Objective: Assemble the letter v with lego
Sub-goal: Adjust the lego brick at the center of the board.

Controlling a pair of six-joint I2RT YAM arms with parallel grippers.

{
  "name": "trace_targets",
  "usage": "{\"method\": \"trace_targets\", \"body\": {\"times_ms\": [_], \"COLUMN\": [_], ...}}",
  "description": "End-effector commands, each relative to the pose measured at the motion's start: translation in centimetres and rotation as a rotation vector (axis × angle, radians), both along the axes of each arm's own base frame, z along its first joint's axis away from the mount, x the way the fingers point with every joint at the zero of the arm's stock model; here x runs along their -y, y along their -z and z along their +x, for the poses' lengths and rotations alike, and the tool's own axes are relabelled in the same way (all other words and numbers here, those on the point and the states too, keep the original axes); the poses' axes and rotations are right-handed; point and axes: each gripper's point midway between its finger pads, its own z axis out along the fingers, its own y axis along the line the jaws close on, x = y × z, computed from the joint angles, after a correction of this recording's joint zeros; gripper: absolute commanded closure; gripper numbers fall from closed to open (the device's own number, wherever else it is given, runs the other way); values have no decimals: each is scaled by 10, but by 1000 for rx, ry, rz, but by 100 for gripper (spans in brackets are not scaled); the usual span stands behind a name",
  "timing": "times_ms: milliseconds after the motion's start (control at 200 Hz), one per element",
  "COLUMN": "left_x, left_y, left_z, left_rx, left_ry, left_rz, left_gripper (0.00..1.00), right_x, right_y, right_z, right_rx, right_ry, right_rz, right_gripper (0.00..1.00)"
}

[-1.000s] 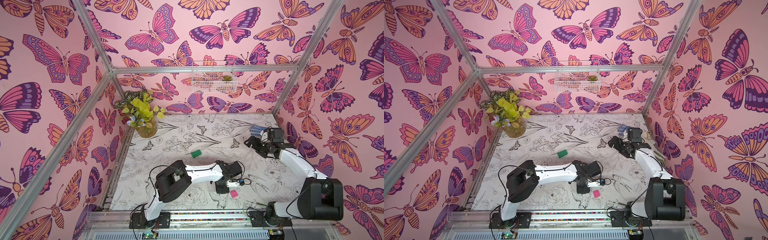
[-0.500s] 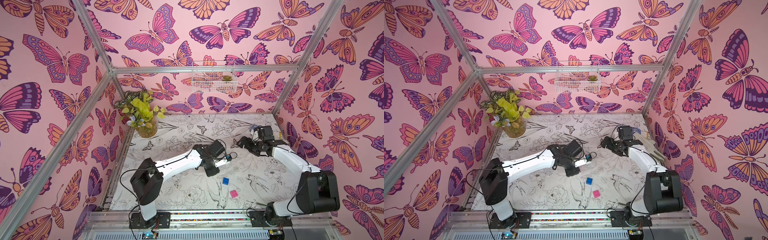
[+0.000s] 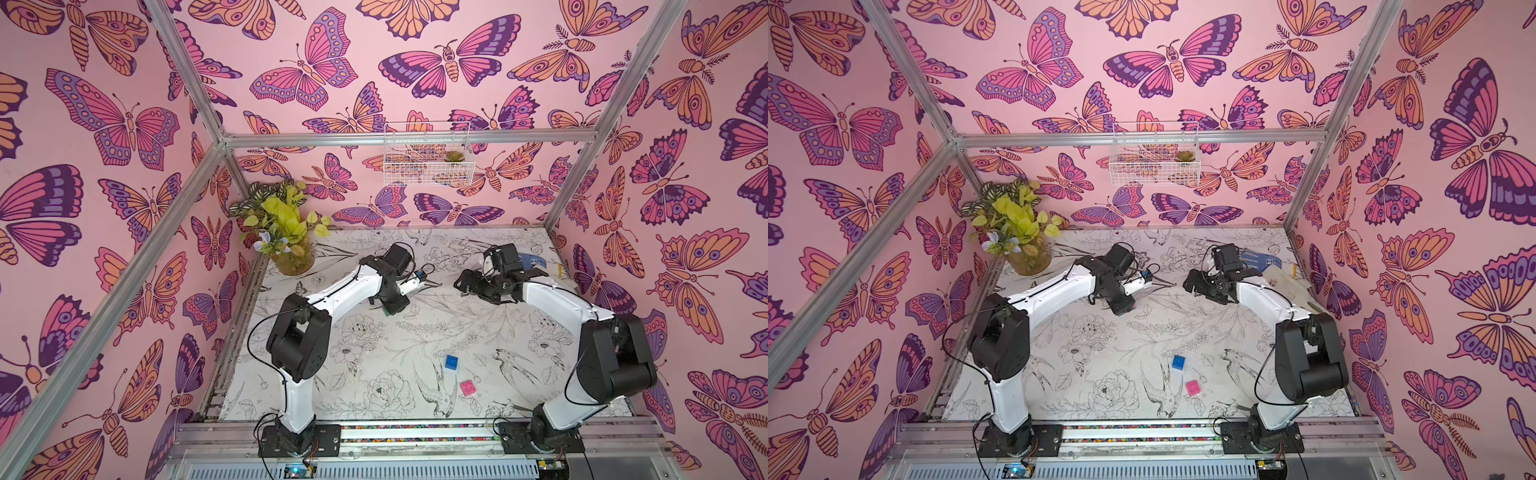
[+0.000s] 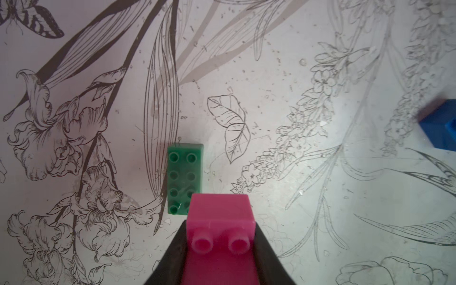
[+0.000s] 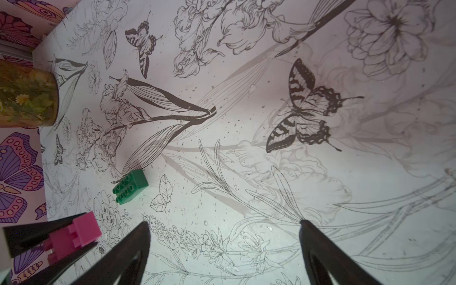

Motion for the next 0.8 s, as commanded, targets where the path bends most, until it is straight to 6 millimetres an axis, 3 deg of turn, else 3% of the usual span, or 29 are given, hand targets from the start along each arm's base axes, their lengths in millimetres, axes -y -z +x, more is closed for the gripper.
{"method": "trace_targets", "body": {"times_ms": [0,325,796], "left_x": [-16,-46,-47], "left_y": [10,21,37], "left_z": [5,13,9], "left_rx": [-23,-33,-101], "left_ry": [6,-5,-7], "left_rz": [65,131,127], "left_gripper": [75,74,74], "right_x": [-8,-18,-28], "right_y": [-2,-11,-9], "right_z": [5,5,2], "right_rx": [11,37,30], "right_ry": [-20,-46,-66], "right_rz": [-16,-10,10], "right_gripper": [5,5,6]}}
